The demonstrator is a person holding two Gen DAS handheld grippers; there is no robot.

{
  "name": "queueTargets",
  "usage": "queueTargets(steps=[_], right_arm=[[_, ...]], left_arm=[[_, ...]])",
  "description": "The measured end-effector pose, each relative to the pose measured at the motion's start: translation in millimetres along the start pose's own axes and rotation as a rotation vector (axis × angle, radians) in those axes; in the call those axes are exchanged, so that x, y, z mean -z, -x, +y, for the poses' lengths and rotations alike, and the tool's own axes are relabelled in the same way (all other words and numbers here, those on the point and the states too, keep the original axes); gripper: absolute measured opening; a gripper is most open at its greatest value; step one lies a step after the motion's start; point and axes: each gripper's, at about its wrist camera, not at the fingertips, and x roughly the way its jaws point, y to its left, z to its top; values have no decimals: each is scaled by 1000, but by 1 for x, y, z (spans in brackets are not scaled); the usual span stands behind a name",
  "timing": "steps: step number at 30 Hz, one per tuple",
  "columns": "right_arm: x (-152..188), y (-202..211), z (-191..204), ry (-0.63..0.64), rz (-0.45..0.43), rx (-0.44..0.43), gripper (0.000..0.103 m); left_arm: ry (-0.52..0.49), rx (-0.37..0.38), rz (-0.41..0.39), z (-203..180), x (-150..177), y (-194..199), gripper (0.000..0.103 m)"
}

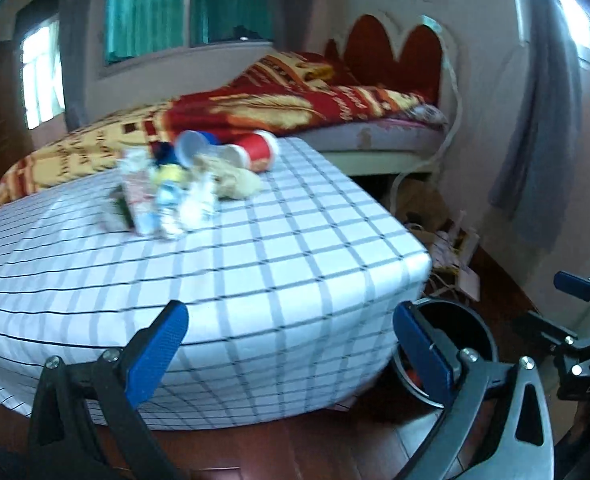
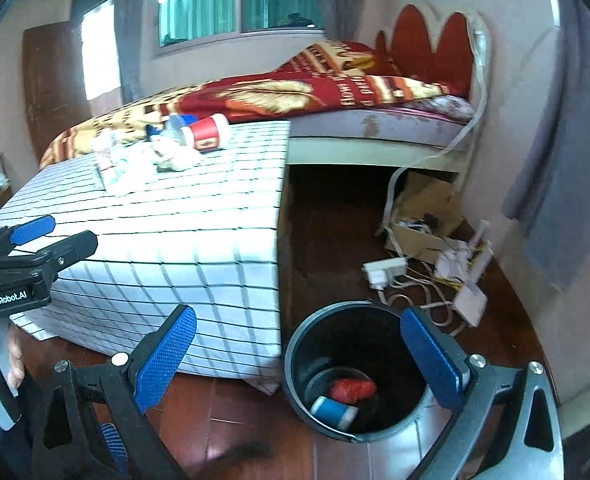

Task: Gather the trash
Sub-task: 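Move both tools back toward the trash on the table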

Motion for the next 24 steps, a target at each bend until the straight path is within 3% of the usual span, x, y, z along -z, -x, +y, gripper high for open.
queueTargets(steps=[10,15,24], right_arm=[[-57,-30,66,59,-64,-102,103],[-88,-58,102,95,-75,-149,103],[-131,-140,175,165,-19,-263,90]], left_arm=[[79,-169,-27,89,-13,-6,96],[101,-212,-29,119,-19,-13,89],[133,-243,-20,162,-34,-45,83]])
